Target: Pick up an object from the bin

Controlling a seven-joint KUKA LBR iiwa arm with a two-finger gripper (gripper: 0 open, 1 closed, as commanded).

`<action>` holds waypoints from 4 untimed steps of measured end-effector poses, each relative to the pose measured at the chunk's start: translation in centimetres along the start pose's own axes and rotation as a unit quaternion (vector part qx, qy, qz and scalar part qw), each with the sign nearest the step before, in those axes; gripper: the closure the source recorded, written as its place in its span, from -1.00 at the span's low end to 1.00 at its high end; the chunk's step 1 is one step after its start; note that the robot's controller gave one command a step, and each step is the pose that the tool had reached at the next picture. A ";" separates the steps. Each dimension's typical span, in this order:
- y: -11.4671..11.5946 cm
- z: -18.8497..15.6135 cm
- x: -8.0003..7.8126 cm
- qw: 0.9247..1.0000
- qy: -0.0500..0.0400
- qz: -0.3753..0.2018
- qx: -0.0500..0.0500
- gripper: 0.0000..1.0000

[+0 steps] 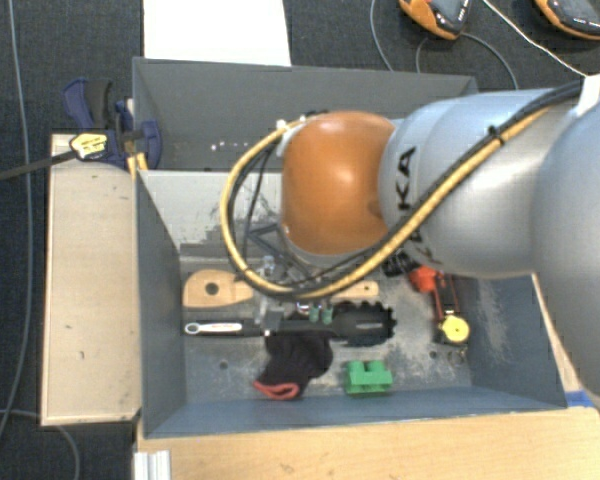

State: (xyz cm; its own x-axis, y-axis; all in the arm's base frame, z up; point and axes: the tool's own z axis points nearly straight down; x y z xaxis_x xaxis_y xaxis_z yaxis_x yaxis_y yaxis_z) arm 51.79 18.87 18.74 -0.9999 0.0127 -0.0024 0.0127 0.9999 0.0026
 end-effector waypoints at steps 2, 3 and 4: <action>0.2 2.7 -2.6 0.998 -0.001 -0.060 -0.001 1.00; 2.4 6.1 -7.1 1.000 -0.006 -0.025 -0.002 1.00; 0.5 8.4 1.6 0.997 -0.004 -0.073 -0.002 1.00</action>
Offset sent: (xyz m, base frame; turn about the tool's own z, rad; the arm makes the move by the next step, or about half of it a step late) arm 0.0260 0.0019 -0.0272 -0.1202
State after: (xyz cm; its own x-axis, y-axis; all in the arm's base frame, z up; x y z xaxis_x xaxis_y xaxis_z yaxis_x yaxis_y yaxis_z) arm 50.21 19.41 10.31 -0.9911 -0.1329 -0.0101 -0.1330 0.9911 0.0049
